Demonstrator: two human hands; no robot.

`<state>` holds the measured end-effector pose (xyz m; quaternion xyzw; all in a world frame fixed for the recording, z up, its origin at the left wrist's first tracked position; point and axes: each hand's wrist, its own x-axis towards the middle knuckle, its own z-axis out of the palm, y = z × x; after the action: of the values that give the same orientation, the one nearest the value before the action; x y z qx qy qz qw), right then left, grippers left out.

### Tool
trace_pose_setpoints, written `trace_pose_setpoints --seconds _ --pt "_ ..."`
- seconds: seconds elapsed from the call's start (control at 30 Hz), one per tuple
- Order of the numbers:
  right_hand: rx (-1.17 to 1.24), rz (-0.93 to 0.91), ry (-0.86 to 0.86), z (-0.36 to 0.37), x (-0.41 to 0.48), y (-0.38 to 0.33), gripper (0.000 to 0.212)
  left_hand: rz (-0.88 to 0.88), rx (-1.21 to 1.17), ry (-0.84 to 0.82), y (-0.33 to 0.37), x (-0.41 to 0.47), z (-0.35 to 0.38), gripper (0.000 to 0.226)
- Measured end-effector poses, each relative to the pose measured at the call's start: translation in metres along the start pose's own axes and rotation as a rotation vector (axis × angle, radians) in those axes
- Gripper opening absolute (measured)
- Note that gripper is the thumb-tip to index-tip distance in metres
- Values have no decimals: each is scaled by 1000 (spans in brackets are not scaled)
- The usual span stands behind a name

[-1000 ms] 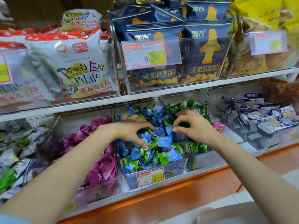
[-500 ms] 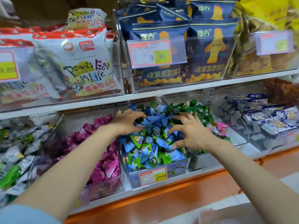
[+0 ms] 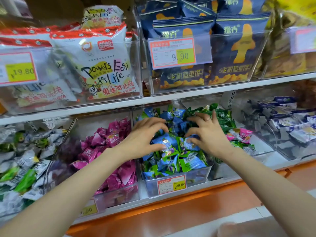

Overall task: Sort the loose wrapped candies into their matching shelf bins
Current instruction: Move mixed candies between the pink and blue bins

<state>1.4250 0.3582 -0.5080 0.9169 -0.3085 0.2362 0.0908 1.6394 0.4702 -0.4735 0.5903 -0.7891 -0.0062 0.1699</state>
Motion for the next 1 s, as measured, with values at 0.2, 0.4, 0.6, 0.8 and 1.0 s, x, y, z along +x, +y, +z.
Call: trace_pose_setpoints --seconds 0.2,0.4,0.6,0.8,1.0 --pt "119 87 -90 -6 -4 5 20 105 216 -304 3 1 16 55" --pt "256 -138 -137 -18 -15 11 32 40 323 -308 -6 17 21 47" --pt "83 -225 -292 -19 -22 3 35 -1 340 -262 -13 29 17 52" --pt "-5 -253 -197 -5 -24 1 43 -15 232 -213 -13 25 16 48" --pt "-3 -97 -55 3 -15 0 37 -89 93 -284 -1 12 13 72"
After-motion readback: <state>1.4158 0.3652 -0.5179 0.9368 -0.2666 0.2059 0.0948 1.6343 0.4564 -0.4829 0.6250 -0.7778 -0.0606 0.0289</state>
